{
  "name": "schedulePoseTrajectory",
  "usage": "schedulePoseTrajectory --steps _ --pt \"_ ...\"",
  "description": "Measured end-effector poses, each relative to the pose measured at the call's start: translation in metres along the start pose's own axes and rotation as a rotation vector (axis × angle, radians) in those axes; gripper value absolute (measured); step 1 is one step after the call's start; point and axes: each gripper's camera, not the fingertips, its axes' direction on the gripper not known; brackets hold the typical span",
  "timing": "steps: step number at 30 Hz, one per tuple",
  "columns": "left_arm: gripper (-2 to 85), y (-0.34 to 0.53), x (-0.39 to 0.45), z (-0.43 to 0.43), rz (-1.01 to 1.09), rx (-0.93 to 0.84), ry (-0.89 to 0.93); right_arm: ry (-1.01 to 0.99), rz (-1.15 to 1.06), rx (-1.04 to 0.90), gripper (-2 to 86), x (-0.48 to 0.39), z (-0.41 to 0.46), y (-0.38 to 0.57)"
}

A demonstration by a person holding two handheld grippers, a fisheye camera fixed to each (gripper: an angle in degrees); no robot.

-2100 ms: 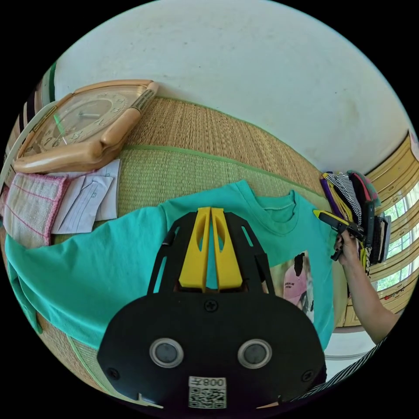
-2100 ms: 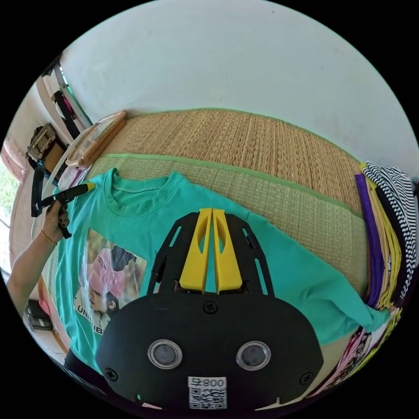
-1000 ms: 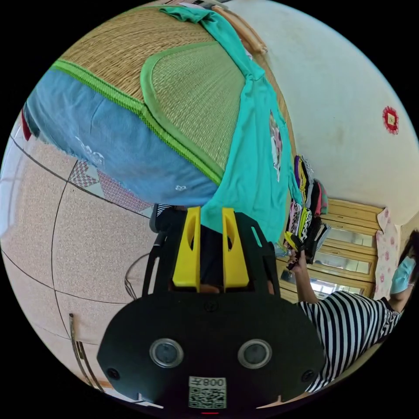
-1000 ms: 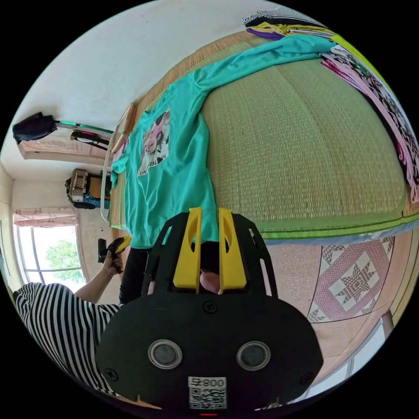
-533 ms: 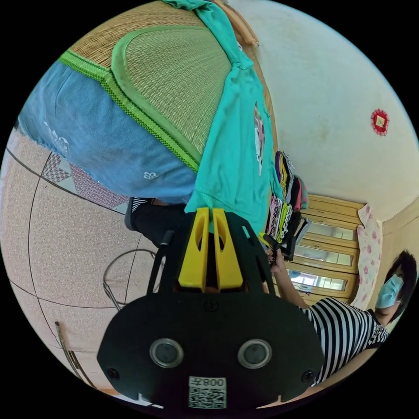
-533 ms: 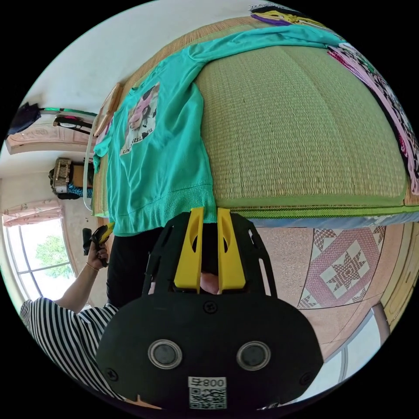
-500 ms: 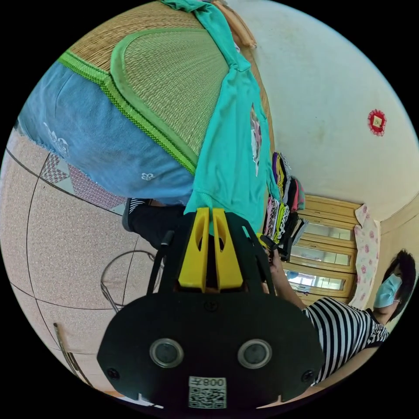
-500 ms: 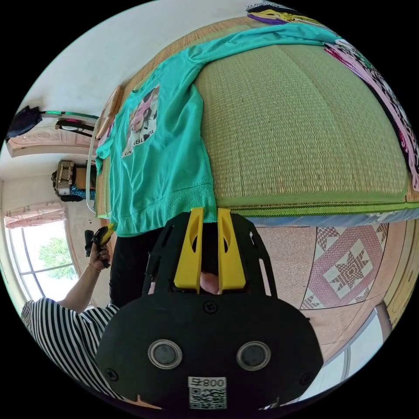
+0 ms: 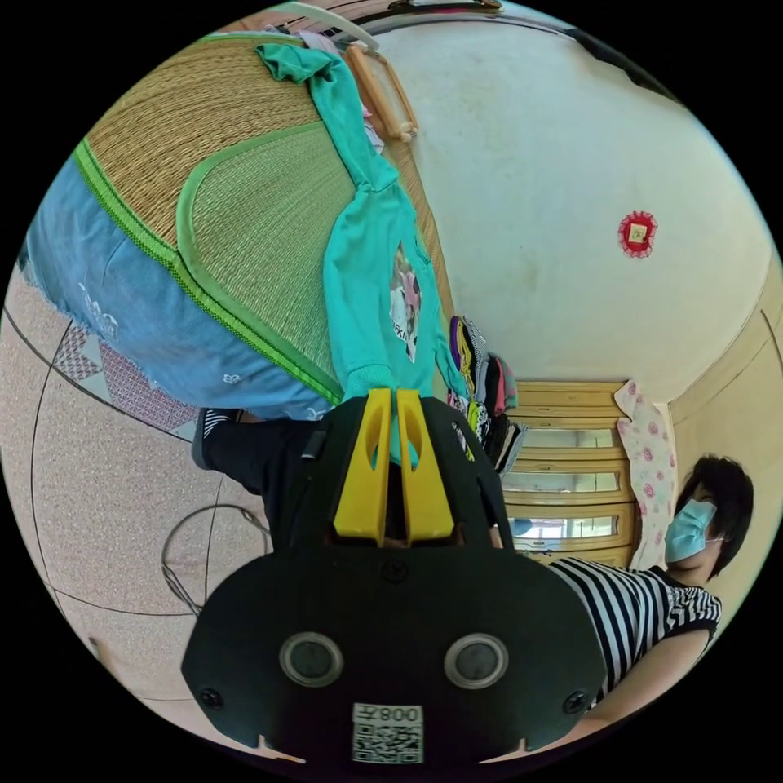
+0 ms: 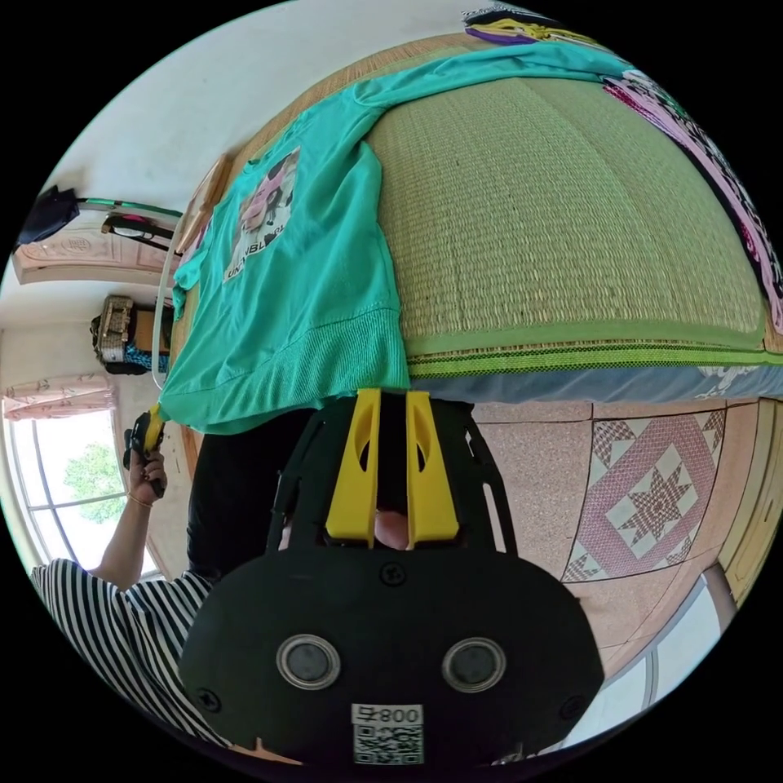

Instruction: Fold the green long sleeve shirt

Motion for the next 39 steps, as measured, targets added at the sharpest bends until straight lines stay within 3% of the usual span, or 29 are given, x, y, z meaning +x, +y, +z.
schedulePoseTrajectory --steps 8,19,31,39 --pt "0.6 0.029 -0.005 -0.016 0.002 0.004 0.01 0.02 0.005 0.035 -0.2 -0.002 -0.011 0.02" --pt "0.7 0.048 -0.011 -0.046 0.021 -0.016 -0.089 0.194 -0.15 0.29 -0.4 -0.034 -0.156 0.086" --pt "0.9 0.055 -0.035 -0.042 -0.052 -0.068 -0.138 0.089 -0.152 0.052 8.3 -0.033 -0.058 0.052" --pt "0.8 0.041 -0.024 -0.046 -0.042 -0.094 -0.149 0.018 -0.07 -0.024 1.2 -0.008 -0.048 0.015"
